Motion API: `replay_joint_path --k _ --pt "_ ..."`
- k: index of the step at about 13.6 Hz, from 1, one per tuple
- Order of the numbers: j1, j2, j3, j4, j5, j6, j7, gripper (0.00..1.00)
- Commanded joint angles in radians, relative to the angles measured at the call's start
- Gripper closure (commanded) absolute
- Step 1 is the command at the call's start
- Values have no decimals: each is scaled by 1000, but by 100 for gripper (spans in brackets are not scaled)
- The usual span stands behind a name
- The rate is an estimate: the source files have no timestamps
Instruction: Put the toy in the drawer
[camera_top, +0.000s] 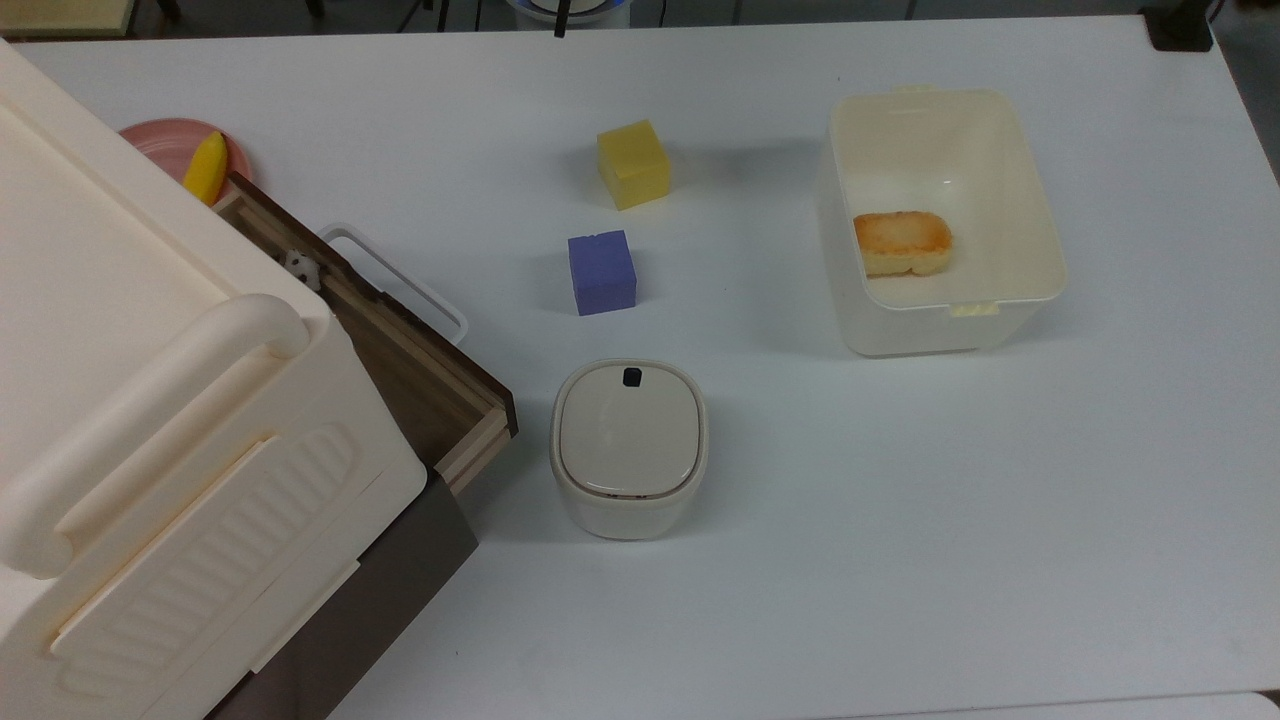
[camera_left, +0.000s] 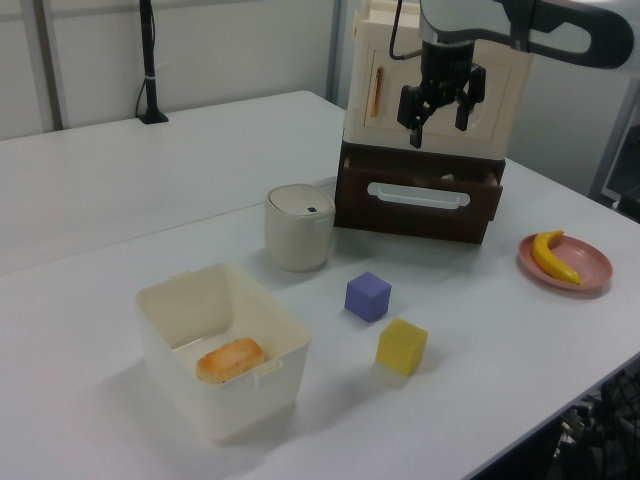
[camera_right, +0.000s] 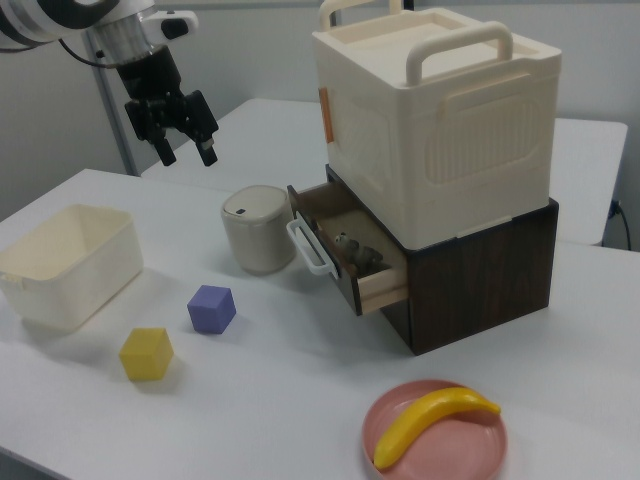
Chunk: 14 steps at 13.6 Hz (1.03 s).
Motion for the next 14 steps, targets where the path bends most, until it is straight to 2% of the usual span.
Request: replay_joint_path --k 1,14 --pt "0 -35 -7 -28 13 0 -5 0" --pt "-2 -44 -5 -31 9 11 13 0"
